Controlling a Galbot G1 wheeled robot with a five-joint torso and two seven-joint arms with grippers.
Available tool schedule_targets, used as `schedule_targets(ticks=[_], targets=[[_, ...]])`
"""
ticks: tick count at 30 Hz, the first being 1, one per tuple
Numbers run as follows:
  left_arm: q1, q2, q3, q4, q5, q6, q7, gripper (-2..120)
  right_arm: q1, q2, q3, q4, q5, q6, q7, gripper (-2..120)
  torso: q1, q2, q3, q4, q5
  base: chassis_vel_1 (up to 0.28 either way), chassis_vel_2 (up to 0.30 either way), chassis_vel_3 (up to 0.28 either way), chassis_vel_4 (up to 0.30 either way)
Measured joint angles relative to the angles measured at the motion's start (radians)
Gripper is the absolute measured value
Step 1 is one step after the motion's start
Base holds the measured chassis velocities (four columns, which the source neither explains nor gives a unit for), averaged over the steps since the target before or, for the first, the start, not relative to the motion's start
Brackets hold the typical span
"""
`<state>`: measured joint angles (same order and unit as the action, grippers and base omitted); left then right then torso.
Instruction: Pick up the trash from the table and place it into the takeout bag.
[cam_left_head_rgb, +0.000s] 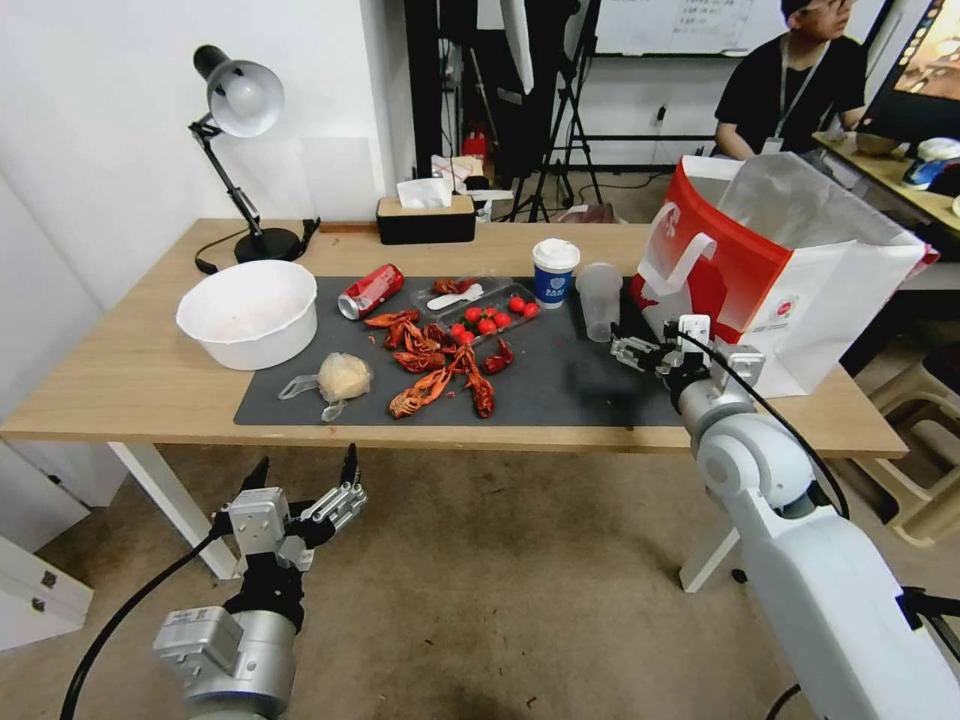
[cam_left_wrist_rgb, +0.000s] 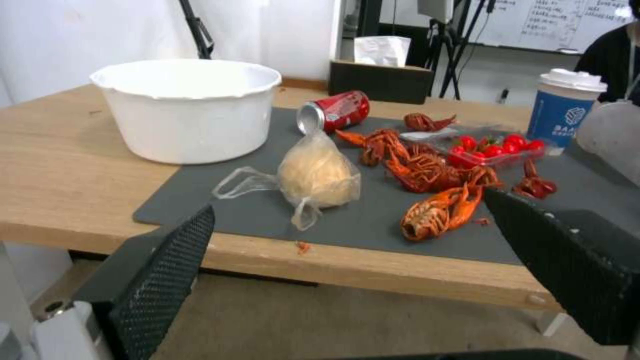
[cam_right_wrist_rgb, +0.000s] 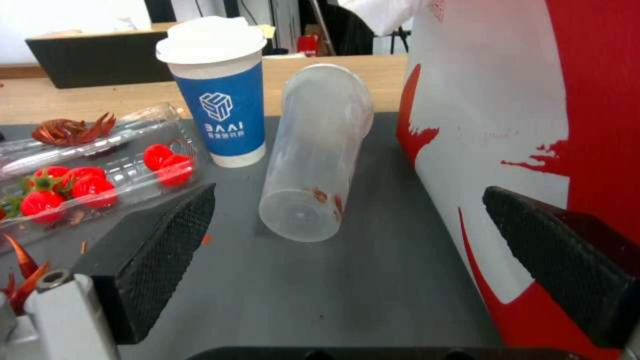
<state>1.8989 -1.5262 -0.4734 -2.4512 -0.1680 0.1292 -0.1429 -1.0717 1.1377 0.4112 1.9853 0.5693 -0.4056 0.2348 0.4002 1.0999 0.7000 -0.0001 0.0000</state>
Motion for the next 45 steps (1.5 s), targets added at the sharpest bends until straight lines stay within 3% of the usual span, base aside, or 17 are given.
schedule_targets(ticks=[10, 24, 35, 45], targets=[[-0.006, 0.017, -0.004, -0.003, -0.013, 0.002, -0.004, 100, 0.11, -0.021, -0.038, -0.057, 0.052, -0.164, 0.066, 100, 0.0, 0.0, 0.0, -0.0001, -0.0001, 0.0, 0.0, 0.0, 0.0], [-0.013, 0.03, -0.009, -0.001, -0.019, 0.004, -0.007, 100, 0.237, -0.012, -0.09, -0.134, 0.1, -0.233, 0.112, 100, 0.0, 0.0, 0.0, 0.0, -0.0002, 0.0, 0.0, 0.0, 0.0], [-0.016, 0.026, -0.012, 0.006, -0.024, 0.005, -0.01, 100, 0.403, 0.013, -0.152, -0.316, 0.144, -0.264, 0.146, 100, 0.0, 0.0, 0.0, 0.0001, 0.0, 0.0, 0.0, 0.0, 0.0], [-0.012, 0.024, -0.013, 0.003, -0.027, 0.005, -0.016, 100, 0.445, 0.04, -0.172, -0.371, 0.157, -0.286, 0.161, 100, 0.0, 0.0, 0.0, 0.0001, 0.0, 0.0, 0.0, 0.0, 0.0]])
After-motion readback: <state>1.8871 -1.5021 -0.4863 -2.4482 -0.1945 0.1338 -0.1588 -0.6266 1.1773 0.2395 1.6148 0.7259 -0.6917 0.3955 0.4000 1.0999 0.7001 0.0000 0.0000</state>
